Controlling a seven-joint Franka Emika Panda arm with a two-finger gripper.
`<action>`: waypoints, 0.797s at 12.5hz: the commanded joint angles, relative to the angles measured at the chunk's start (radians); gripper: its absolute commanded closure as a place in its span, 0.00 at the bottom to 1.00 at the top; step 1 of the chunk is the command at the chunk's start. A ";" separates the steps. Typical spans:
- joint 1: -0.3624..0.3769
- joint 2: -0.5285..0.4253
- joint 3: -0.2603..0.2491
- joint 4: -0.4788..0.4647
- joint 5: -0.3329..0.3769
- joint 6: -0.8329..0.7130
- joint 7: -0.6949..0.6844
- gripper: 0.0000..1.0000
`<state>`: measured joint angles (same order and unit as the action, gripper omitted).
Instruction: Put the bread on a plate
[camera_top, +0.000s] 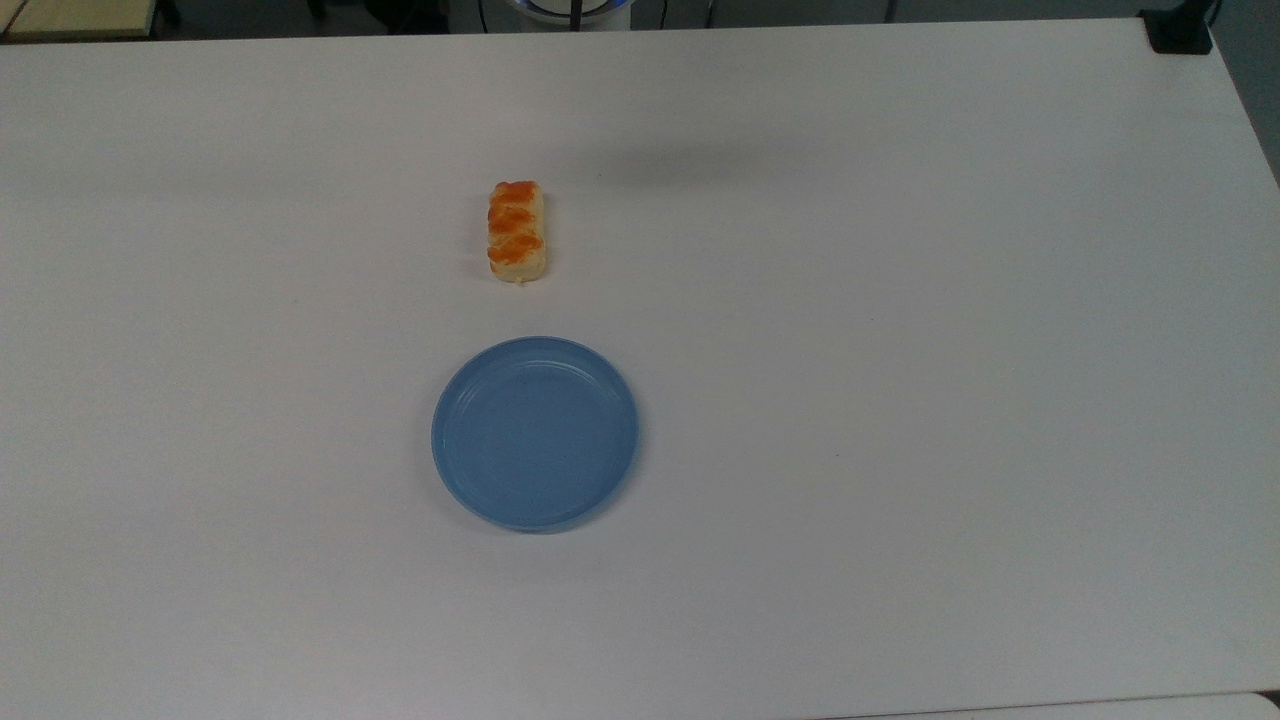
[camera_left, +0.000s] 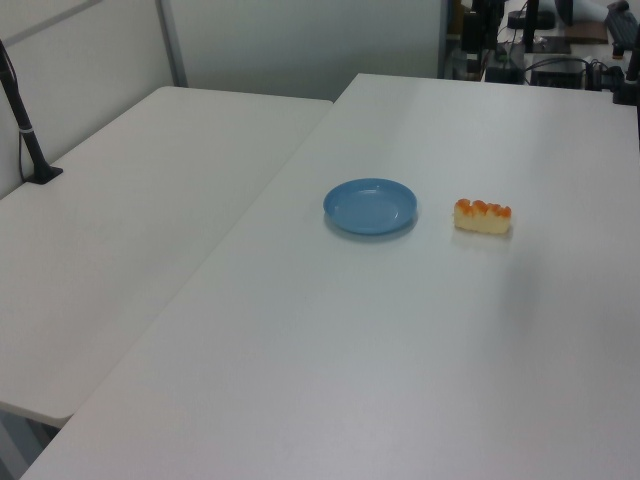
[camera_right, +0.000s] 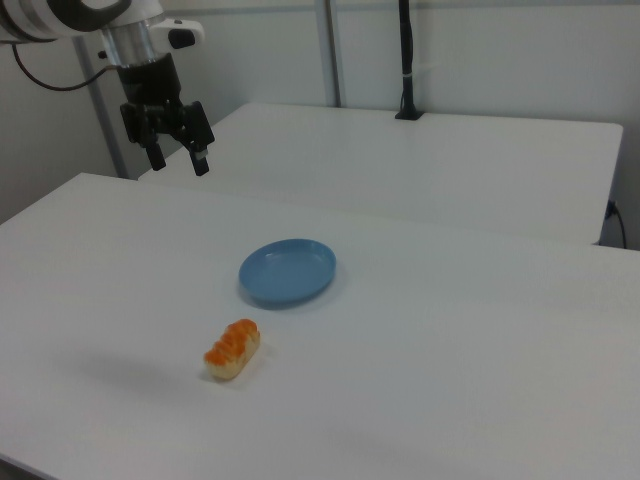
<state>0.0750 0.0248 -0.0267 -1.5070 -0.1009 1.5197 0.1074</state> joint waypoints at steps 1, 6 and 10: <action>-0.009 -0.026 0.011 -0.019 0.000 -0.021 -0.018 0.00; -0.007 -0.029 0.011 -0.027 0.000 -0.018 -0.025 0.00; -0.001 -0.032 0.011 -0.027 0.000 -0.044 -0.021 0.00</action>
<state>0.0750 0.0231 -0.0242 -1.5084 -0.1009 1.5150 0.1032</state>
